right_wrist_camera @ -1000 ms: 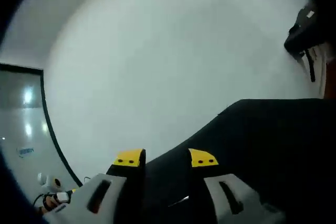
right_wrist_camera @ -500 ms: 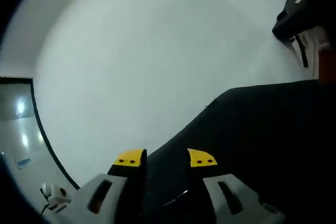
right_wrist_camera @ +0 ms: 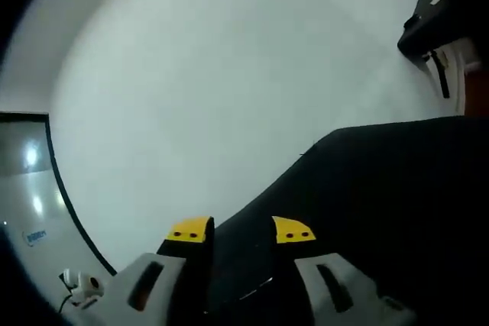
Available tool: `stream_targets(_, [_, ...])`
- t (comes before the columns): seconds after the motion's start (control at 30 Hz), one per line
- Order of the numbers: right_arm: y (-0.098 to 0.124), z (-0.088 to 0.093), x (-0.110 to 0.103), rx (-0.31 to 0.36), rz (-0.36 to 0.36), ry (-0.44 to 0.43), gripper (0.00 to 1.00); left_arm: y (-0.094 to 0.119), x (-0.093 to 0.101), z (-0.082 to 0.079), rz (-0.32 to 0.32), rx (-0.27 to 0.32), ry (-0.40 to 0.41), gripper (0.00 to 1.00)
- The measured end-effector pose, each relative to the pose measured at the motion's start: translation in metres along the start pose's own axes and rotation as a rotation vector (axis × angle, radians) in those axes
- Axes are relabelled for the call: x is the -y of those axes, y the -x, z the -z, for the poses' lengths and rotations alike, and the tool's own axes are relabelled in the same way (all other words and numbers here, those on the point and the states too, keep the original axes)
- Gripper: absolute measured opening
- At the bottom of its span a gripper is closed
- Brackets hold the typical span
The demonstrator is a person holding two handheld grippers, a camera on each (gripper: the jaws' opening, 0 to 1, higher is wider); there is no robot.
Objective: Connect the charging cable to the phone, plug the charger into the socket, and turn on the power strip switch to charge the phone.
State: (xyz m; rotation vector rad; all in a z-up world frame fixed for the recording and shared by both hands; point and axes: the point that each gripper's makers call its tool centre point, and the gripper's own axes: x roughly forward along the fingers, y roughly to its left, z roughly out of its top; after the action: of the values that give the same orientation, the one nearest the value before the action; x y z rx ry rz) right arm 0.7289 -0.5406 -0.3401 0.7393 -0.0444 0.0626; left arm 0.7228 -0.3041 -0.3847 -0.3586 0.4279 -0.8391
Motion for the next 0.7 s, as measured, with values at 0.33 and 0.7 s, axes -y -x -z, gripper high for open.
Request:
stream_targets(0.33, [0.004,-0.001,-0.002,0.011,-0.005,-0.015,0.27,0.004,0.001,0.012,-0.014,-0.051,0.083,0.12])
stream_targets(0.7, [0.004,-0.002,-0.002,0.016,-0.015,-0.021,0.27,0.060,0.036,-0.005,0.123,-0.180,0.186,0.37])
